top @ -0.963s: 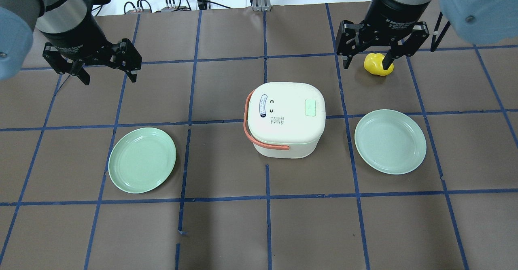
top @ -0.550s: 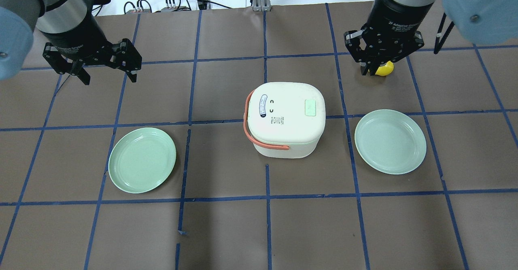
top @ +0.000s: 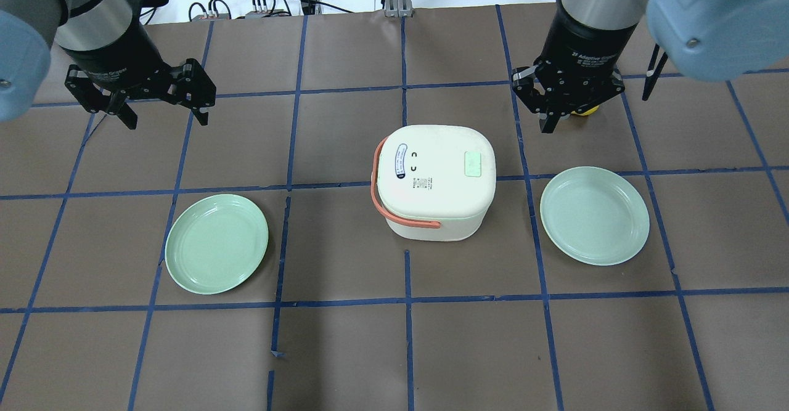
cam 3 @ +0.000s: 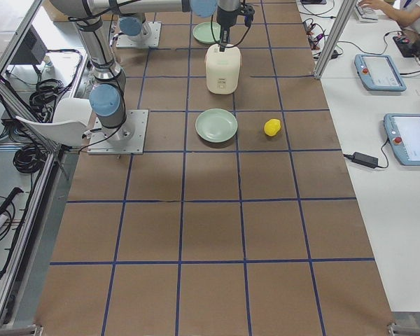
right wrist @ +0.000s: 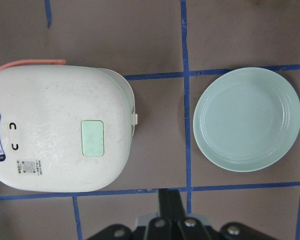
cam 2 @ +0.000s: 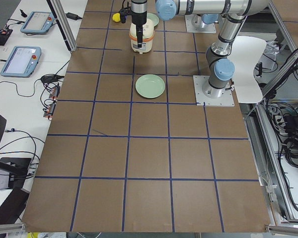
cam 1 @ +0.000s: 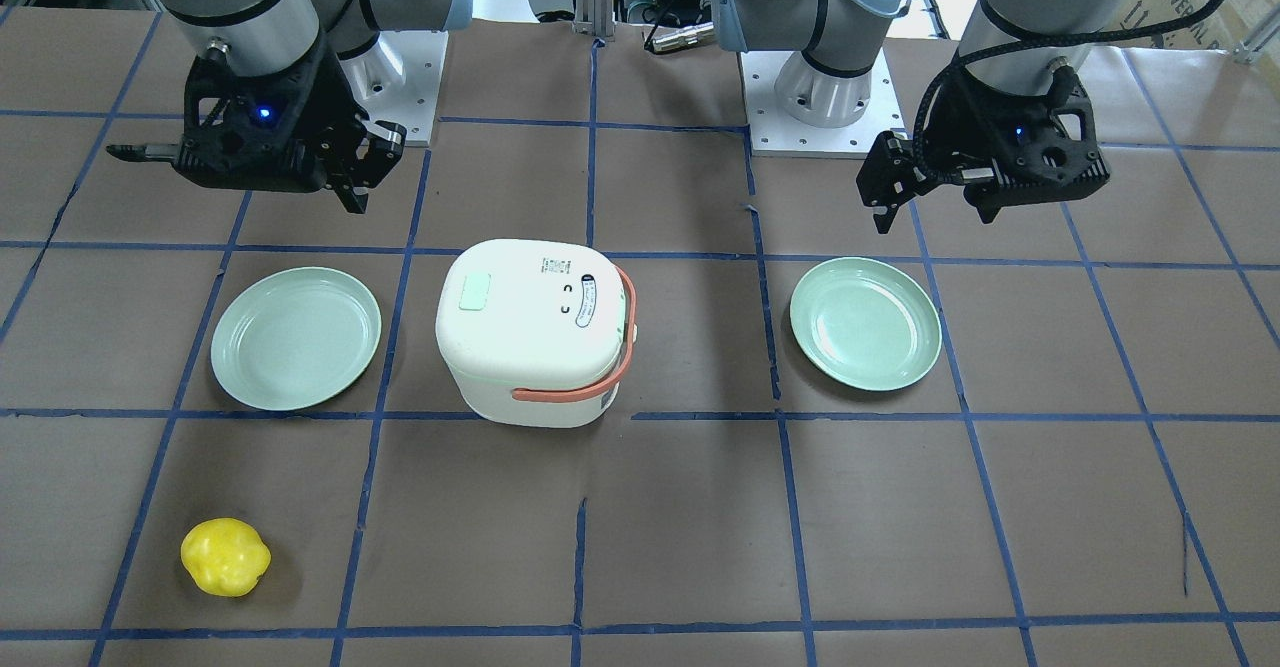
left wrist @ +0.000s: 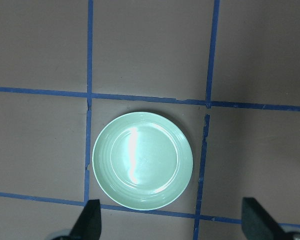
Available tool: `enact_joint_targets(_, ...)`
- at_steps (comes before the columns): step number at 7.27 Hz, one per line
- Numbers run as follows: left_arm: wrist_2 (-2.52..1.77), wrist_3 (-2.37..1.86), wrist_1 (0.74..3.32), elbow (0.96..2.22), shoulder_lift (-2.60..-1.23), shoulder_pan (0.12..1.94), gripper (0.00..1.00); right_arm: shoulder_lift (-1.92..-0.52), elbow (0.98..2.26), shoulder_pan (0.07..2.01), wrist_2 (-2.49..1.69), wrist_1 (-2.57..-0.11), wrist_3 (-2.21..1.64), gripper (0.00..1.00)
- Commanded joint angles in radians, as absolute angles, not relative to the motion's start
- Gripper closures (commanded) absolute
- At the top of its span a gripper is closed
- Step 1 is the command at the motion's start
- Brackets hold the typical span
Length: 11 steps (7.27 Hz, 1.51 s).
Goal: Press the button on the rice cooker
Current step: 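Move the right gripper over the rice cooker's green lid button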
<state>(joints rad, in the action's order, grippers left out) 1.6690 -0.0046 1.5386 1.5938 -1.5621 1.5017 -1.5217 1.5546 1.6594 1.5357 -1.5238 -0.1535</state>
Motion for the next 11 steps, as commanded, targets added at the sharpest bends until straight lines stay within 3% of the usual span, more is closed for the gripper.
enact_joint_targets(1,1.669,-0.005,1.539,1.594,-1.563,1.502,0.00,-1.494,1.623,1.731,1.536,-1.647,-0.242,0.97)
enact_joint_targets(6,1.669,-0.005,1.539,1.594,-1.563,1.502,0.00,-1.431,1.658,1.772,1.537,-1.822,-0.313,0.96)
enact_joint_targets(11,1.669,-0.005,1.539,1.594,-1.562,1.502,0.00,-1.424,1.695,1.793,1.548,-1.838,-0.301,0.96)
